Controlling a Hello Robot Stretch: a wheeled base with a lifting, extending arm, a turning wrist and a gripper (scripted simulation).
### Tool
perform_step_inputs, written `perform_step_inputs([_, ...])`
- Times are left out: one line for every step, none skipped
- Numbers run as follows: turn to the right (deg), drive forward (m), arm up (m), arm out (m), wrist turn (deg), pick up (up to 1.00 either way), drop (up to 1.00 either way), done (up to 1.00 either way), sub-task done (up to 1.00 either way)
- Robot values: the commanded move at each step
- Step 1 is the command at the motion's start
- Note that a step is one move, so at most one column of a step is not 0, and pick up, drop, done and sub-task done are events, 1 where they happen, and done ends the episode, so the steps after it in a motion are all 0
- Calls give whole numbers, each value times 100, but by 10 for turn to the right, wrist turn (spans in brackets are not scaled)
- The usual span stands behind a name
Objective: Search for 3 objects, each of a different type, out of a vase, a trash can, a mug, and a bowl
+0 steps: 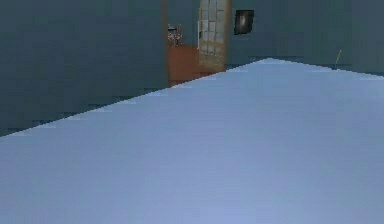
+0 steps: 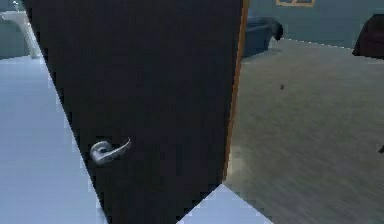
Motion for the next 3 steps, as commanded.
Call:
perform_step_inputs([0,100,0,0,0,0,0,0,0])
perform_step_inputs([0,100,0,0,0,0,0,0,0])
perform_step_inputs([30,0,0,0,0,0,0,0,0])
